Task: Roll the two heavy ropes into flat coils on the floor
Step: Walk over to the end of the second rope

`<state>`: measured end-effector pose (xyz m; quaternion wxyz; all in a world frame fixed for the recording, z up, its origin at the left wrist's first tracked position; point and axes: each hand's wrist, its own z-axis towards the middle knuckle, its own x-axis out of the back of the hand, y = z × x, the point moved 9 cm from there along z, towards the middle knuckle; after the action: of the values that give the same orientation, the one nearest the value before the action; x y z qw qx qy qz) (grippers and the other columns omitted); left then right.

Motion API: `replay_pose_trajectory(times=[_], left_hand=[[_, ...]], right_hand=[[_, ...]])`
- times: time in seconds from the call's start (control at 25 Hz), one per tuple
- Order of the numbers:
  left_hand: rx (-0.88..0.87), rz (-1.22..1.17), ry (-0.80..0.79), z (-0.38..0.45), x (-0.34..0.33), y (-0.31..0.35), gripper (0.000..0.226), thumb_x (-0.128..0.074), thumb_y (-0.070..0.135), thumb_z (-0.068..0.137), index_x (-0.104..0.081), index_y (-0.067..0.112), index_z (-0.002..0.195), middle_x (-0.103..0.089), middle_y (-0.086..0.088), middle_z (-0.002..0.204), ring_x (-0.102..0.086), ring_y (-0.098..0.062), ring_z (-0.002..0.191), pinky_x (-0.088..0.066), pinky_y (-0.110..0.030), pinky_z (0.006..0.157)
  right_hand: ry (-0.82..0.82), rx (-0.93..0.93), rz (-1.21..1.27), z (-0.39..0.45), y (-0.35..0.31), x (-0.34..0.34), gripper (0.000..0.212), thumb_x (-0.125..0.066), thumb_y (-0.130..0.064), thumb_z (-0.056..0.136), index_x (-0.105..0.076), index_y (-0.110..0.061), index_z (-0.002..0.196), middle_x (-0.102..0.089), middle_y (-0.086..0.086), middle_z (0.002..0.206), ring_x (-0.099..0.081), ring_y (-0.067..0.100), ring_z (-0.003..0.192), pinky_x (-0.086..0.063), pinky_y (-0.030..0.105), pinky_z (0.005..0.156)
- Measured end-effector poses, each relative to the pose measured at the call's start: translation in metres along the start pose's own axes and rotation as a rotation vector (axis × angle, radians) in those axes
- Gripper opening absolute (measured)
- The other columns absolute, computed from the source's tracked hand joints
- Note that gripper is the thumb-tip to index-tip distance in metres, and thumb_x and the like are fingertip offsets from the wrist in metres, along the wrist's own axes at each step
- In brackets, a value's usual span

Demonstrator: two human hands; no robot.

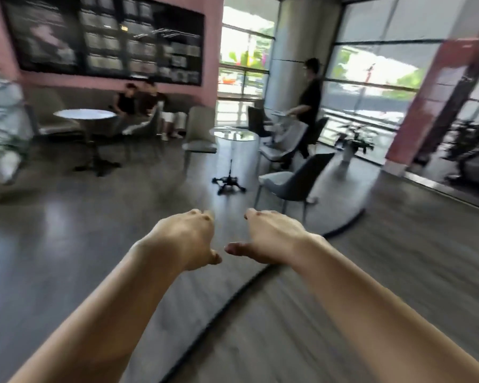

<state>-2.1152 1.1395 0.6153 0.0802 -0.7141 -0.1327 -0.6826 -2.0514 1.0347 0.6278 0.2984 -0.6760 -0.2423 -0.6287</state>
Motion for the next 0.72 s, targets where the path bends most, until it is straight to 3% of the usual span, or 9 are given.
replay_pose_trajectory(times=[0.16, 0.28, 0.52, 0.72], left_hand=[[-0.258, -0.013, -0.027, 0.057, -0.023, 0.226, 0.077, -0.067, 0.06, 0.083, -0.04, 0.017, 0.14, -0.051, -0.003, 0.139, -0.053, -0.023, 0.125, -0.047, -0.037, 0.096], [-0.347, -0.031, -0.075, 0.087, -0.043, 0.336, 0.075, -0.065, 0.063, 0.083, -0.041, 0.019, 0.138, -0.052, 0.001, 0.138, -0.054, -0.021, 0.122, -0.045, -0.031, 0.088], [-0.415, 0.059, -0.076, 0.209, -0.058, 0.475, 0.076, -0.064, 0.066, 0.082, -0.042, 0.016, 0.135, -0.048, -0.004, 0.132, -0.054, -0.025, 0.118, -0.045, -0.035, 0.085], [-0.53, 0.045, -0.102, 0.355, -0.068, 0.605, 0.077, -0.066, 0.068, 0.079, -0.043, 0.017, 0.132, -0.052, -0.002, 0.131, -0.055, -0.022, 0.119, -0.049, -0.039, 0.092]], right_hand=[[-0.003, -0.244, 0.012, -0.074, 0.22, 0.011, 0.074, -0.059, -0.071, 0.08, -0.046, -0.016, 0.128, -0.057, 0.007, 0.129, -0.052, 0.027, 0.121, -0.043, 0.038, 0.083], [-0.003, -0.358, 0.036, -0.106, 0.336, 0.011, 0.073, -0.059, -0.07, 0.081, -0.045, -0.017, 0.129, -0.055, 0.007, 0.131, -0.051, 0.027, 0.123, -0.042, 0.037, 0.085], [-0.032, -0.48, 0.094, -0.082, 0.509, 0.002, 0.078, -0.058, -0.071, 0.081, -0.04, -0.018, 0.136, -0.048, 0.006, 0.134, -0.049, 0.025, 0.125, -0.042, 0.038, 0.088], [-0.039, -0.602, 0.089, -0.027, 0.666, 0.016, 0.077, -0.059, -0.07, 0.081, -0.041, -0.019, 0.136, -0.049, 0.005, 0.136, -0.048, 0.026, 0.126, -0.04, 0.036, 0.084]])
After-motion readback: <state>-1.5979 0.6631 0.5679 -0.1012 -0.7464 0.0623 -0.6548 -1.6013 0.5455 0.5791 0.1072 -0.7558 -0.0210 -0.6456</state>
